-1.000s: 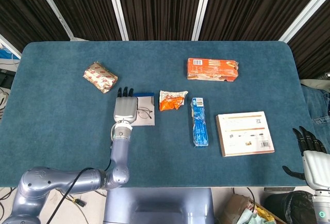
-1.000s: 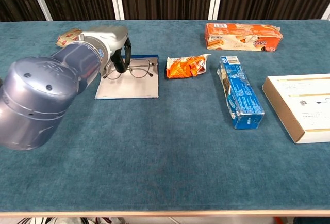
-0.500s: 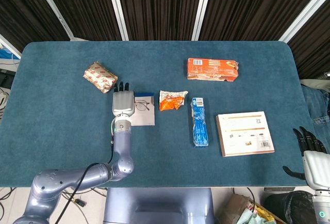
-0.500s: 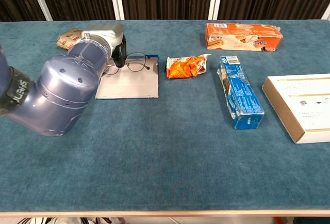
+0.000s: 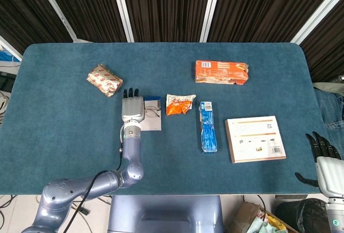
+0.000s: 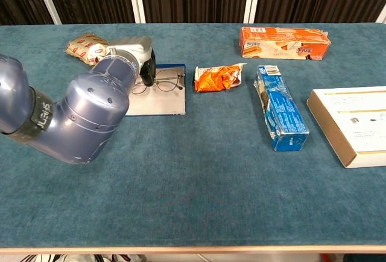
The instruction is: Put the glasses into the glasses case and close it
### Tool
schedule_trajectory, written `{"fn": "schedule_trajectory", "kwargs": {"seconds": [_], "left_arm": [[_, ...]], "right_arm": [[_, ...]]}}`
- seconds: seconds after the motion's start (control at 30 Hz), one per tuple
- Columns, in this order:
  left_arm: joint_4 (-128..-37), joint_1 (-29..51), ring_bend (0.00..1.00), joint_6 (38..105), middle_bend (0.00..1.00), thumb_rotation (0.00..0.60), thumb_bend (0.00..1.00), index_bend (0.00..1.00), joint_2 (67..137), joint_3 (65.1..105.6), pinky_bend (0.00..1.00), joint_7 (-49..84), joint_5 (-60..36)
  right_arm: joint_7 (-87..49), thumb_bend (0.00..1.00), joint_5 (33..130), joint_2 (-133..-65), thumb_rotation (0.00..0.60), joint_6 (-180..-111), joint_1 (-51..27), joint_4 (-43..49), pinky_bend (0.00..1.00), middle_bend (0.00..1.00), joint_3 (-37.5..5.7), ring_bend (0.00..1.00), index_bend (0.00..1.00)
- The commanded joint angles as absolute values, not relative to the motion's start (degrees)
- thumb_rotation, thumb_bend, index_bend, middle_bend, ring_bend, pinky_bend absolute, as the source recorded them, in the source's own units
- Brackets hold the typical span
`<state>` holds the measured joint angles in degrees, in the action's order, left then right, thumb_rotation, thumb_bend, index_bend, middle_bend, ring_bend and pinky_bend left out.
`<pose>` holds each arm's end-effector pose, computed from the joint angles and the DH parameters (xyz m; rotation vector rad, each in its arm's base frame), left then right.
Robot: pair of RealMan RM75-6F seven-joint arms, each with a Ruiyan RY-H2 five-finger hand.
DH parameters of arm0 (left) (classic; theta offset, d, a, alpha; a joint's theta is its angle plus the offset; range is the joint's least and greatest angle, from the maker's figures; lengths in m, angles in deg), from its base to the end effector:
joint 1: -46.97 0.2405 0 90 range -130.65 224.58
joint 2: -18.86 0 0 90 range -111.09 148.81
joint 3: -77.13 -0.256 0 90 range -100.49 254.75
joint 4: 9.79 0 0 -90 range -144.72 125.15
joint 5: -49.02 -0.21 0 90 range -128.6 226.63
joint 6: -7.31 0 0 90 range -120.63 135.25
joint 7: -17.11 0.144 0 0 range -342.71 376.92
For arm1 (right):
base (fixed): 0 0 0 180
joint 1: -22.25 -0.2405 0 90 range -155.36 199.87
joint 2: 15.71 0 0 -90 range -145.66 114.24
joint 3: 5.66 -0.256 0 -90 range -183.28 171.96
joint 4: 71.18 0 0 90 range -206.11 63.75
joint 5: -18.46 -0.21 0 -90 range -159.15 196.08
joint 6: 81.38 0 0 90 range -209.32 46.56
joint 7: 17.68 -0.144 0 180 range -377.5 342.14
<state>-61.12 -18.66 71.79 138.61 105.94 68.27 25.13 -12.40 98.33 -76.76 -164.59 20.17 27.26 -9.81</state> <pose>-0.0636 0.4135 -0.1000 -1.4546 -1.0202 -0.6217 -0.3160 -0.1685 0.1700 1.2971 -0.9588 0.7852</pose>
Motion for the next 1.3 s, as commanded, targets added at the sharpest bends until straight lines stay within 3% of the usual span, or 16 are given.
{"fn": "schedule_trajectory", "kwargs": {"seconds": [0.03, 0.73, 1.03, 1.3], "left_arm": [[-59.1, -18.9, 0.01, 71.2, 0.13, 0.6, 0.46, 0.56, 139.6, 106.4, 0.03, 67.4, 24.4], [-52.4, -19.4, 0.01, 70.1, 0.13, 0.6, 0.45, 0.53, 142.6, 109.2, 0.03, 65.0, 20.9], [-51.5, -19.3, 0.0, 69.6, 0.12, 0.6, 0.45, 0.28, 143.3, 109.8, 0.02, 65.3, 20.2], [-55.0, -18.2, 0.0, 70.4, 0.11, 0.6, 0.44, 0.22, 142.7, 109.5, 0.02, 65.4, 18.7]], "right_arm": [[-12.4, 0.19, 98.3, -76.7, 0.6, -164.6, 20.2, 27.3, 0.16, 0.0, -9.8, 0.08, 0.0], [-12.3, 0.19, 98.0, -76.6, 0.6, -164.5, 20.2, 27.5, 0.16, 0.0, -9.8, 0.08, 0.0], [-12.3, 0.19, 97.9, -76.6, 0.6, -164.4, 20.2, 27.6, 0.16, 0.0, -9.8, 0.08, 0.0], [-12.4, 0.19, 97.8, -76.6, 0.6, -164.3, 20.2, 27.7, 0.16, 0.0, -9.8, 0.08, 0.0]]}}
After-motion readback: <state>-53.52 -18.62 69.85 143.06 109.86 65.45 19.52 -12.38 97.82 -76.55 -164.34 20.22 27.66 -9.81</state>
